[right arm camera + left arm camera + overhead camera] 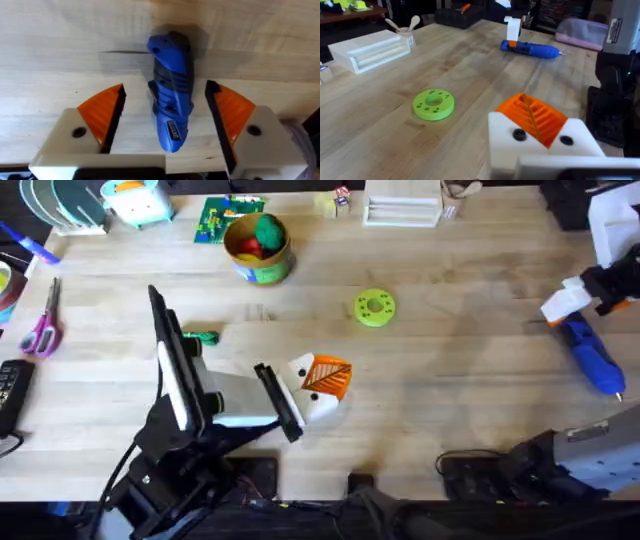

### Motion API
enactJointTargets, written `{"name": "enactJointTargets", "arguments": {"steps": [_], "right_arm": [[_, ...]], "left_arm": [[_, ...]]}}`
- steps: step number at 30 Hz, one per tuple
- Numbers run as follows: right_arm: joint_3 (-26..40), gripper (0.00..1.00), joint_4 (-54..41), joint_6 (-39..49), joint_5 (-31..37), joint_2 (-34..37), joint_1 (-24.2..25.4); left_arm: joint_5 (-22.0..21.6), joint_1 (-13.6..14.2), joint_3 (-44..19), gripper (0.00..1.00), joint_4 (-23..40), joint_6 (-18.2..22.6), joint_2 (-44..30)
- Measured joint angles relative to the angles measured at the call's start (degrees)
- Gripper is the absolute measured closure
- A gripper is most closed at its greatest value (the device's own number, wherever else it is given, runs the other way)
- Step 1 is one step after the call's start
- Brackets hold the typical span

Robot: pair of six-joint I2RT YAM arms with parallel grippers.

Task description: Pick up the gripper from the table and insert it into the empty holder that is missing its gripper. Then pick up a screw, insert it into the mounting hole, and use the screwdriver to tighten it. Finally, clean up the table by picking up the vegetable and placing it into the bucket.

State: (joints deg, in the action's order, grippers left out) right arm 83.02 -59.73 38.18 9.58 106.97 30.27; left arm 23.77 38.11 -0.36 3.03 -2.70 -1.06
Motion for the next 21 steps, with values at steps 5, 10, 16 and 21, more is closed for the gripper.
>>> {"name": "enactJointTargets", "arguments": {"steps": [5,10,16,21], "right_arm": [[-0.1,0.01,-0.2,0.0,-0.4,0.6,1.0],[-0.3,0.011,0.6,0.0,-3.3,0.6,4.1],[-0.3,0.01,2.6,0.0,-5.0,0.6,6.0],[-0.3,0.01,2.5,0.0,-5.6,3.0,5.9]], "left_arm": [[0.0,0.0,0.0,0.983,0.0,0.0,0.0],[0.0,0.0,0.0,0.983,0.0,0.0,0.0],[0.0,0.0,0.0,0.983,0.0,0.0,0.0],[0.0,0.0,0.0,0.983,0.0,0.0,0.0]]}}
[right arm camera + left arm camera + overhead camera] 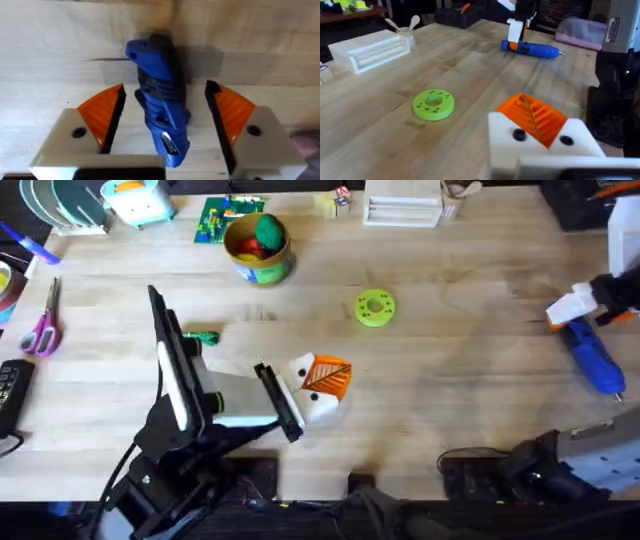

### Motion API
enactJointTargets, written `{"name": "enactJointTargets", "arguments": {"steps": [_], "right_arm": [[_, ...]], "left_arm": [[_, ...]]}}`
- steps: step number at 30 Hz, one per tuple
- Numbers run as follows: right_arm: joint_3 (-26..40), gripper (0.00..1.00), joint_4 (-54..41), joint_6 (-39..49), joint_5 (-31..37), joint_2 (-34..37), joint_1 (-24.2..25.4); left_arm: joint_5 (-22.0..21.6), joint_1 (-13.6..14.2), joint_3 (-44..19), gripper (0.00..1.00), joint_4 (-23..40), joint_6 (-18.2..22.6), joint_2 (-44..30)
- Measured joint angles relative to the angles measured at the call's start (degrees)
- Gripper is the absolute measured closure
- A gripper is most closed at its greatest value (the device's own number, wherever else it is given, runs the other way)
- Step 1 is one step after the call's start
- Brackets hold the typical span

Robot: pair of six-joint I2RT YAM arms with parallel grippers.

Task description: Pick up the gripper from the table and insert it into the empty holder that is missing its gripper. Then pick up a screw, insert it into the mounting hole, and use the screwdriver to tighten it. Finally, clean up the table by picking up the vegetable and placing it into the bucket.

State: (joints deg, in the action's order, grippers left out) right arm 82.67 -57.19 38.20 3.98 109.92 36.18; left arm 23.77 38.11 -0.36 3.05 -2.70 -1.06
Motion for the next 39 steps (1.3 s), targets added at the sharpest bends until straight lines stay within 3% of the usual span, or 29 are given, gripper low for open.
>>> {"name": "enactJointTargets", "arguments": {"steps": [13,15,17,20,24,25,34,39], "right_arm": [[-2.1,0.046,1.3,2.3,0.2,2.3,0.0],[-2.1,0.185,1.7,2.5,0.4,2.3,0.0],[-2.1,0.392,2.2,2.5,0.7,2.3,0.1],[-2.1,0.573,2.5,2.7,0.9,2.2,0.2],[-2.2,0.951,3.2,3.1,1.0,2.2,0.2],[-2.3,0.979,3.0,2.9,0.9,2.2,0.1],[-2.3,0.978,2.0,2.3,1.8,1.8,-2.3],[-2.1,0.978,2.6,-1.8,-1.0,-5.1,-3.9]], "left_arm": [[0.0,0.0,0.0,0.983,0.0,0.0,0.0],[0.0,0.0,0.0,0.983,0.0,0.0,0.0],[0.0,0.0,0.0,0.983,0.0,0.0,0.0],[0.0,0.0,0.0,0.983,0.0,0.0,0.0],[0.0,0.0,0.0,0.983,0.0,0.0,0.0],[0.0,0.0,0.0,0.983,0.0,0.0,0.0],[0.0,0.0,0.0,0.983,0.0,0.0,0.0],[0.0,0.0,0.0,0.983,0.0,0.0,0.0]]}}
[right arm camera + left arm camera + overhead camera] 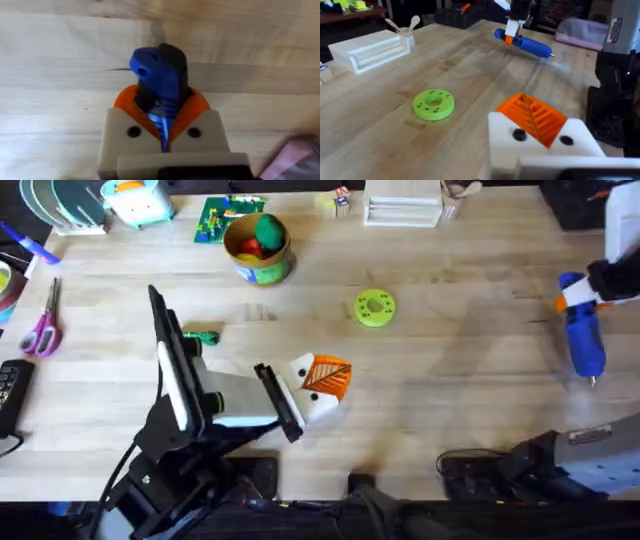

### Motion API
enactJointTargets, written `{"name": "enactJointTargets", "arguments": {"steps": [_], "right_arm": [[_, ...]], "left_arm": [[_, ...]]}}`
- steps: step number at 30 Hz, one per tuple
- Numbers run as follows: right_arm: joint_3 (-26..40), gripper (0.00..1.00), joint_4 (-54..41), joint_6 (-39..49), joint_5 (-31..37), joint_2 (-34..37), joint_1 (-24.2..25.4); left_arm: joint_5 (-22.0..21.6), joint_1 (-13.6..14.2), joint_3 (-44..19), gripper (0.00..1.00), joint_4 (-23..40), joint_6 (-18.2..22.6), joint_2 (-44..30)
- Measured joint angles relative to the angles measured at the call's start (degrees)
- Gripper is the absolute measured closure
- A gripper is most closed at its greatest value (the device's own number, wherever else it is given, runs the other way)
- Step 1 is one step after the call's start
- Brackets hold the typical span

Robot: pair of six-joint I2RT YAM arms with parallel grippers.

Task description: Pick up the gripper from the table and insert it into the empty holder that is missing its gripper. Then pick up a screw, insert it into the mounting hole, and use the screwdriver to tighten it. Finally, clean up the table by picking up the vegetable and placing it into the bucket.

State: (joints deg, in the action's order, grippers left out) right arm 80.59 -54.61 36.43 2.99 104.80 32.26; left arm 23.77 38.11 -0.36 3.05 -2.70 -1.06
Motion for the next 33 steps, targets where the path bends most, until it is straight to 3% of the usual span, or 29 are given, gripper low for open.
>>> {"name": "enactJointTargets", "arguments": {"steps": [9,14,18,22,27,33], "right_arm": [[1.8,0.978,3.0,-11.4,-7.3,-25.1,-0.1],[1.6,0.978,1.9,-16.3,-13.1,-35.1,-0.1],[-2.4,0.978,4.1,-20.4,-19.6,-42.3,-0.1],[-11.6,0.978,13.2,-25.8,-27.0,-50.0,-1.3],[-23.2,0.978,29.5,-33.1,-35.5,-58.6,-9.6],[-32.8,0.978,48.2,-41.1,-40.3,-63.2,-26.8]], "left_arm": [[0.0,0.0,0.0,0.983,0.0,0.0,0.0],[0.0,0.0,0.0,0.983,0.0,0.0,0.0],[0.0,0.0,0.0,0.983,0.0,0.0,0.0],[0.0,0.0,0.0,0.983,0.0,0.0,0.0],[-0.1,0.0,0.0,0.983,0.0,0.0,0.0],[-0.1,0.0,0.0,0.983,0.0,0.0,0.0]]}}
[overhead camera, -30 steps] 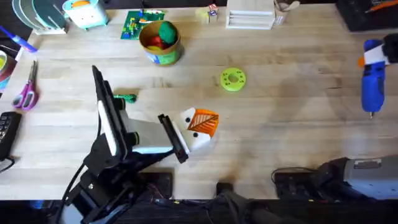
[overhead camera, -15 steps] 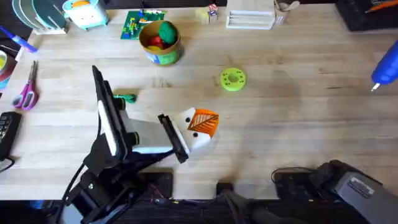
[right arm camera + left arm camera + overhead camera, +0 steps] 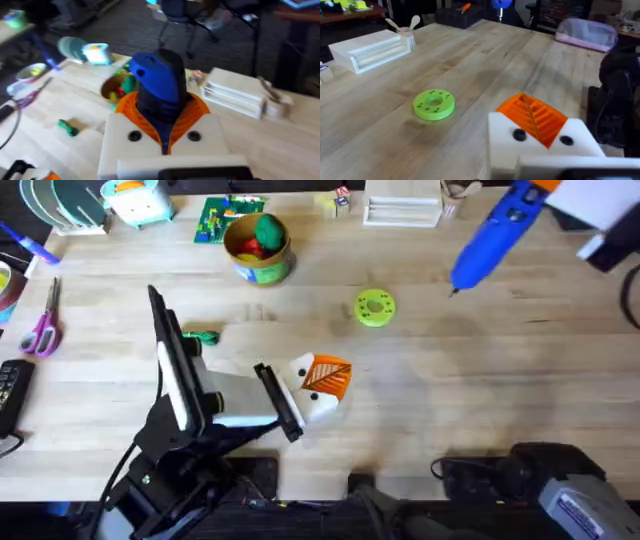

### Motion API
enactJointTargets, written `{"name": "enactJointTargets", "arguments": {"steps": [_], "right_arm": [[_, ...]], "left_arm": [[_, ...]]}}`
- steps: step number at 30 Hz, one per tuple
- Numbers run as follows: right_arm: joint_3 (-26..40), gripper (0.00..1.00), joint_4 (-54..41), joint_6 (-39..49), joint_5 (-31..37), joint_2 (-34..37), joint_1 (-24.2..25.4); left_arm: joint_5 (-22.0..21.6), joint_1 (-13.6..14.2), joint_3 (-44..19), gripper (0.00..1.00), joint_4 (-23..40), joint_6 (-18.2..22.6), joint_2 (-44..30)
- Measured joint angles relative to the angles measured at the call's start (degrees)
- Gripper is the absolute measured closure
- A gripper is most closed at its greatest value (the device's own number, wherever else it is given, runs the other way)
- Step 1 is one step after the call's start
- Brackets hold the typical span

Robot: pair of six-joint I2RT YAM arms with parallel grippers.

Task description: Pick up the gripper from the table and insert it into the empty holder that is missing its gripper. Then pick up a screw, insert it into the mounting hole, and use the screwdriver to tighten it. Finally, clean up the table by picking up the vegetable and placing it into the bucket.

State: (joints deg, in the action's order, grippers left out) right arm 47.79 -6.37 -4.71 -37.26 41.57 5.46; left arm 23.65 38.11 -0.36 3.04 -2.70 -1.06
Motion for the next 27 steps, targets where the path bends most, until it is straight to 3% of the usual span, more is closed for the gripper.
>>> {"name": "enactJointTargets", "arguments": {"steps": [10,17,22,27], "right_arm": [[-2.6,0.978,19.4,-3.3,0.2,5.0,-26.1],[-2.6,0.978,31.8,-3.7,0.1,12.4,-40.6],[-2.6,0.978,34.8,-3.9,0.0,16.7,-46.0],[-2.6,0.978,34.8,-3.9,-0.1,17.3,-46.6]], "left_arm": [[-0.4,0.0,0.0,0.983,0.0,0.0,0.0],[-0.4,0.0,0.0,0.983,0.0,0.0,0.0],[-0.4,0.0,0.0,0.983,0.0,0.0,0.0],[-0.4,0.0,0.0,0.983,0.0,0.0,0.0]]}}
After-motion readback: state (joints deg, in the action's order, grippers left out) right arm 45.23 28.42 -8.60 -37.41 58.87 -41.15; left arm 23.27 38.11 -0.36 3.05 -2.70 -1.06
